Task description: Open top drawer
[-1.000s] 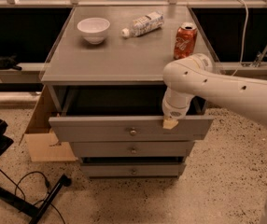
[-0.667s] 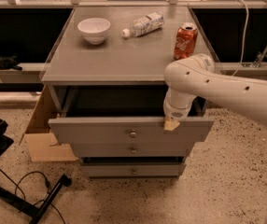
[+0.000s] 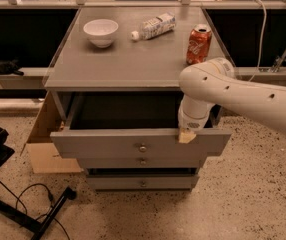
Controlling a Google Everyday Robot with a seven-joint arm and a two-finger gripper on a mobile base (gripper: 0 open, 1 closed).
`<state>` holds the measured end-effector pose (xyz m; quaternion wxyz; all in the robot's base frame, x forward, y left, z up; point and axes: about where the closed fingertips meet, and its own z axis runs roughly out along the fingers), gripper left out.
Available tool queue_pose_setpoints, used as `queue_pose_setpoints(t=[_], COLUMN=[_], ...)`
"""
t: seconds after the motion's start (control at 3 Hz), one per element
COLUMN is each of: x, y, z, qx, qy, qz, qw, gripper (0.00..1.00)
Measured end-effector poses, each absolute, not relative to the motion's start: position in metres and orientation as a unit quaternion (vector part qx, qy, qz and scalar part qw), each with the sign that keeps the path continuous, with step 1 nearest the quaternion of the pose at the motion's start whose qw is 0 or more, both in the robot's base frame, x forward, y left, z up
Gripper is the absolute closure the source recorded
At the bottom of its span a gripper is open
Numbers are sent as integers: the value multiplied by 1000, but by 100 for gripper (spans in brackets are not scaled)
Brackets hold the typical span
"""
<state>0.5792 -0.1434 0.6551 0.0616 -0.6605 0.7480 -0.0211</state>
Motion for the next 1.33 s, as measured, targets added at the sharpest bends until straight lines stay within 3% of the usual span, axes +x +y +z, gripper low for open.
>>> queue_pose_setpoints(t=[1.0,1.33], x=[560,560], y=[-151,-151], z=[666,666], qx=[-665,-665], qy=[745,745], qz=[-17,-17], qw=[59,59], gripper=[100,82])
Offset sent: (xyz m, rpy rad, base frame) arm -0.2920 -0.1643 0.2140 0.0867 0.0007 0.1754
